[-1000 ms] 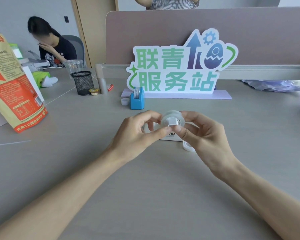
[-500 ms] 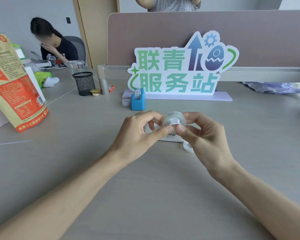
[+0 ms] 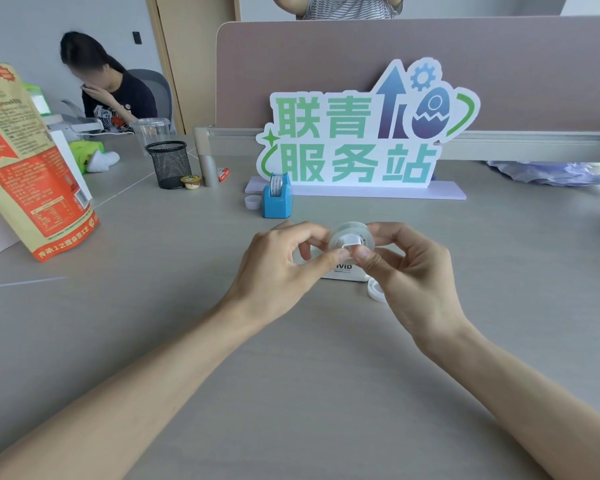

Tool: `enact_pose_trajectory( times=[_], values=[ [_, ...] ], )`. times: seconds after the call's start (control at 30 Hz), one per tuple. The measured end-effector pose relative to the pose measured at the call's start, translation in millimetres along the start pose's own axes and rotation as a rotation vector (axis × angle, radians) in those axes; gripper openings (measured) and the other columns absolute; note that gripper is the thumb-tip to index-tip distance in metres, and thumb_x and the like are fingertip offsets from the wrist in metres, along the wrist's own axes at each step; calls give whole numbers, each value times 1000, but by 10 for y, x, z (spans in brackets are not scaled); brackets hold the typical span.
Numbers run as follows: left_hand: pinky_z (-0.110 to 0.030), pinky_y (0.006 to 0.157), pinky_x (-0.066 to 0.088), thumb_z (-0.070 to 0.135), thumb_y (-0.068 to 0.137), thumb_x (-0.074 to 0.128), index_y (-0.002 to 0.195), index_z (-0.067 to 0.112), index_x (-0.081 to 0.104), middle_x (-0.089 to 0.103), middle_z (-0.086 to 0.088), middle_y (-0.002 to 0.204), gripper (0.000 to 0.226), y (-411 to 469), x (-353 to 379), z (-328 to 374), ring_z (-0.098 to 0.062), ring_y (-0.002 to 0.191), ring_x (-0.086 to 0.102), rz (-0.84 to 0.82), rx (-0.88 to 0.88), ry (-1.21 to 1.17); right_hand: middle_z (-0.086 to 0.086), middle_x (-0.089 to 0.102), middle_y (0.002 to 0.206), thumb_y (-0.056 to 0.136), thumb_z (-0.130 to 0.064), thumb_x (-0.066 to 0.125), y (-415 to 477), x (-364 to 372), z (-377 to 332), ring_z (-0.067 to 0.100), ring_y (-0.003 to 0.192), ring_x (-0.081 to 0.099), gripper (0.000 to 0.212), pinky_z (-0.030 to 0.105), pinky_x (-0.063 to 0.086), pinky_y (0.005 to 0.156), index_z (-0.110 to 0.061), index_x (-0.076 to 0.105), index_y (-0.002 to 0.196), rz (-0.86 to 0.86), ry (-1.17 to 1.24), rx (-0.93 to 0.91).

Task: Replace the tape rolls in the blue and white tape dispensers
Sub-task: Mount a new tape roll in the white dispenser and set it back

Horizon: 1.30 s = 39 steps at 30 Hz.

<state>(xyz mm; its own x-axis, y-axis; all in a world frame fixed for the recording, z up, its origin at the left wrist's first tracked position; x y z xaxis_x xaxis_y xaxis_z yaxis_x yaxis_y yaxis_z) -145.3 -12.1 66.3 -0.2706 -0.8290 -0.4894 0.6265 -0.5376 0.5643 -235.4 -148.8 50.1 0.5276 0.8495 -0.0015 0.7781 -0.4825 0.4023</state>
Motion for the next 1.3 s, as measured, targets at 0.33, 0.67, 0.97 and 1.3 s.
enact_pose_trajectory(
  times=[0.33,0.67,0.97,1.3],
  values=[
    [-27,63,42,59,74,63,81,32,72,66,22,79,29,-12,3,-11,-10,71,52,23,-2,17,-19,70,69,85,-8,72,3,10,-3,0,69,70,15,8,43,53,-23,68,84,12,-13,-23],
    [-25,52,47,49,89,55,105,30,67,65,23,82,27,-5,-25,19,-2,73,56,-149,-139,-260,1,75,107,89,-12,66,-23,-46,-63,18,92,74,16,32,59,85,-7,68,104,-32,68,12],
    [-26,42,44,44,97,44,94,17,66,67,6,77,34,-39,47,-8,-7,71,58,-240,-410,-412,-10,76,97,87,-7,68,-30,-63,-107,5,87,69,15,40,44,67,-10,66,102,-8,32,-7],
    [-22,41,43,25,89,64,91,18,72,76,5,81,11,-28,9,-86,-6,64,58,-192,-453,-440,-22,73,93,90,-7,64,-51,-31,-66,-1,99,69,20,18,47,51,-27,61,93,-53,-65,-54]
  ],
)
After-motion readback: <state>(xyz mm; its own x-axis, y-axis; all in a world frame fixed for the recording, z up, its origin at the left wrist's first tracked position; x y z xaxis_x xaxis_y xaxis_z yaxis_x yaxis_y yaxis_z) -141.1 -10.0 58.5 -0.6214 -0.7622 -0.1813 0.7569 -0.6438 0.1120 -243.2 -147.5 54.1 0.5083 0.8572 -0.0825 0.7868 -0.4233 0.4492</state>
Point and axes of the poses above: each hand's wrist, its own y-axis towards the middle knuckle, its own x-axis out of the palm, z = x × y, the point moved 5 cm from there along y, towards the middle knuckle
